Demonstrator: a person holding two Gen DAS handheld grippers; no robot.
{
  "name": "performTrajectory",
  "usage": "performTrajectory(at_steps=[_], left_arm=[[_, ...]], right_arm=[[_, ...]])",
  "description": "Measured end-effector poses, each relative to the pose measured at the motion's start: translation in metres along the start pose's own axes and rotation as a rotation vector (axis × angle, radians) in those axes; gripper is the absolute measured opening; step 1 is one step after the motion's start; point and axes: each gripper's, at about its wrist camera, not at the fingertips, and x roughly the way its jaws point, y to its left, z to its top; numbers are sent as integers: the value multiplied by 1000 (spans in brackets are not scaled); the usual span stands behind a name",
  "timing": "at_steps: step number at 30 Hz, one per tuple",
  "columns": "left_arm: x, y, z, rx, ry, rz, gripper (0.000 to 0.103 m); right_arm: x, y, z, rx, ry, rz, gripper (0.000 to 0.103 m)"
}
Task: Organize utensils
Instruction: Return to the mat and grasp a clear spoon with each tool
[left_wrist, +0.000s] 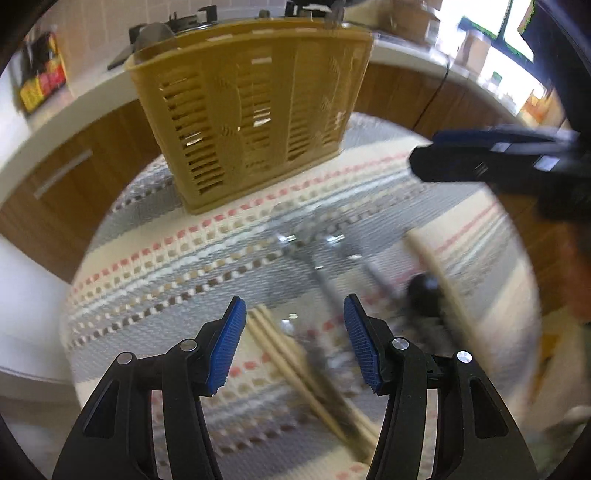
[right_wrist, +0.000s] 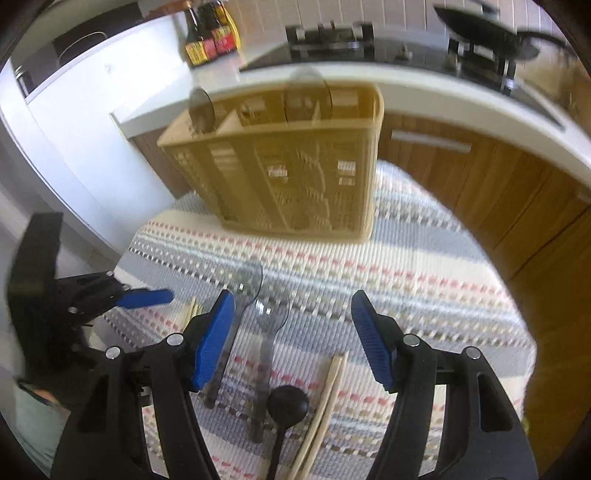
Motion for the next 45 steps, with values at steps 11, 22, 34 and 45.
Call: performTrajectory(at_steps=[11,22,34,45], left_arm=[[41,-4,15,-18,93,-28,52],[39,-14,15,-25,82,-11,31],[-12,22,5,-141,-35,-22,31],[-46,34,-2,-172,-106,-31,31]], right_arm=[[61,-16,2,79,219,82,55],[92,15,6,-31,284,9,44],[114,46,7,-101,295,-89,43],[112,60,-1,-113,254,-99,30]])
